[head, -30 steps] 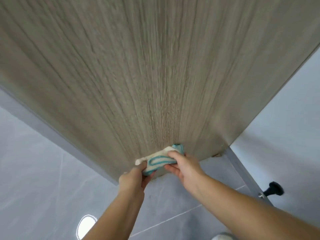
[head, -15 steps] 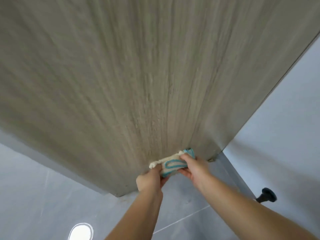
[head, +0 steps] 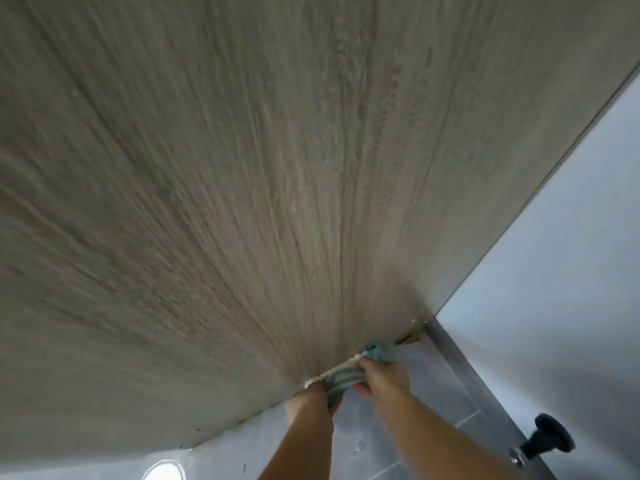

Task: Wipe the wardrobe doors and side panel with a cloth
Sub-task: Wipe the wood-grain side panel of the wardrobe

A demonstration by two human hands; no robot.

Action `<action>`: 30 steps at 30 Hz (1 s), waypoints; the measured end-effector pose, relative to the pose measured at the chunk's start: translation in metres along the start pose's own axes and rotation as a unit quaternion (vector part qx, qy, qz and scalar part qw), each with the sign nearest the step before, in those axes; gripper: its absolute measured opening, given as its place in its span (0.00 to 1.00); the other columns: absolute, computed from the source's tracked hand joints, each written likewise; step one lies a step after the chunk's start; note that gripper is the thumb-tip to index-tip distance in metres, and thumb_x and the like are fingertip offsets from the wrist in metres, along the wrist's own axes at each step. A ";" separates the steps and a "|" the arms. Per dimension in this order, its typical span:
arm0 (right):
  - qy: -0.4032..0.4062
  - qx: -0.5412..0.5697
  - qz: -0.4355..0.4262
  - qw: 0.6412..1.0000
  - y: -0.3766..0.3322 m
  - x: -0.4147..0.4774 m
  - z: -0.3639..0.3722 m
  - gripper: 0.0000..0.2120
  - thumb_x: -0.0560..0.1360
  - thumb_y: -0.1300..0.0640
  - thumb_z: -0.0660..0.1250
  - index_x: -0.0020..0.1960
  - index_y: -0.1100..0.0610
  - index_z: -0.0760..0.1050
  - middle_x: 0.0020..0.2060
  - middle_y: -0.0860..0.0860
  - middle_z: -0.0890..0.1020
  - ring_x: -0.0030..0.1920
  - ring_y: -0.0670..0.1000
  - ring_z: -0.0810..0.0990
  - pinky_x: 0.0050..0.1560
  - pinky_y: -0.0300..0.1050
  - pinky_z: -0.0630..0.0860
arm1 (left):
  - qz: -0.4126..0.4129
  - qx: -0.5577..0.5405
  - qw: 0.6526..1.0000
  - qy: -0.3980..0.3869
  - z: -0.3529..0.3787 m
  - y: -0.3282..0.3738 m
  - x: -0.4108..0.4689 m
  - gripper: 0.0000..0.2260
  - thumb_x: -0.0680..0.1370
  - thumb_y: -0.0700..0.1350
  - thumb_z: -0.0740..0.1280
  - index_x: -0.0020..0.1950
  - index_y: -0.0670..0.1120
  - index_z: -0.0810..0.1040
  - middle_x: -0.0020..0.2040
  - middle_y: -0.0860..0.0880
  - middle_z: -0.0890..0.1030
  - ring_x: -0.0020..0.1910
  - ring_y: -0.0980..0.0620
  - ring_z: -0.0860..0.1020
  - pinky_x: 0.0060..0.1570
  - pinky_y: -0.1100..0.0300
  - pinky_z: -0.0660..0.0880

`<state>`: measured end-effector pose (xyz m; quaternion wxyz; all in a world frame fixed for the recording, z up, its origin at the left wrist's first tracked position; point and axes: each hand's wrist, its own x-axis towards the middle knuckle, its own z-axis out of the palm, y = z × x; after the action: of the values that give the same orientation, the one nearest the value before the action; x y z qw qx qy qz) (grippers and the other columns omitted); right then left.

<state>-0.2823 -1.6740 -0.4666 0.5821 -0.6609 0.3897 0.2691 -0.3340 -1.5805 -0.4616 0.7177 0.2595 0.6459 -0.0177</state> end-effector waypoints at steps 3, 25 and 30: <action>-0.006 0.065 0.022 0.998 -0.007 -0.013 -0.001 0.10 0.71 0.62 0.73 0.45 0.67 0.75 0.38 0.61 0.79 0.35 0.57 0.80 0.43 0.51 0.80 | 0.020 -0.027 0.999 0.004 0.000 0.006 -0.021 0.03 0.77 0.31 0.65 0.44 0.34 0.74 0.38 0.38 0.76 0.34 0.43 0.75 0.15 0.60 0.72; -0.078 0.237 -0.311 0.917 -0.197 -0.355 -0.054 0.02 0.72 0.67 0.69 0.44 0.63 0.77 0.35 0.57 0.80 0.30 0.51 0.80 0.26 0.39 0.78 | 0.232 -0.096 0.933 -0.258 -0.033 0.128 -0.374 0.03 0.74 0.32 0.68 0.46 0.33 0.76 0.41 0.37 0.80 0.28 0.48 0.79 0.20 0.65 0.74; -0.085 0.260 -0.393 0.878 -0.260 -0.439 -0.068 0.06 0.70 0.66 0.70 0.47 0.64 0.79 0.37 0.58 0.81 0.32 0.52 0.81 0.29 0.42 0.80 | 0.304 -0.093 0.895 -0.313 -0.032 0.166 -0.473 0.03 0.74 0.33 0.68 0.46 0.34 0.77 0.42 0.38 0.81 0.32 0.47 0.80 0.21 0.65 0.74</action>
<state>-0.3156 -1.6472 0.0470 0.8221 -0.5588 0.1025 -0.0380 -0.3817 -1.5708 0.0387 0.8741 0.3561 0.2763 0.1813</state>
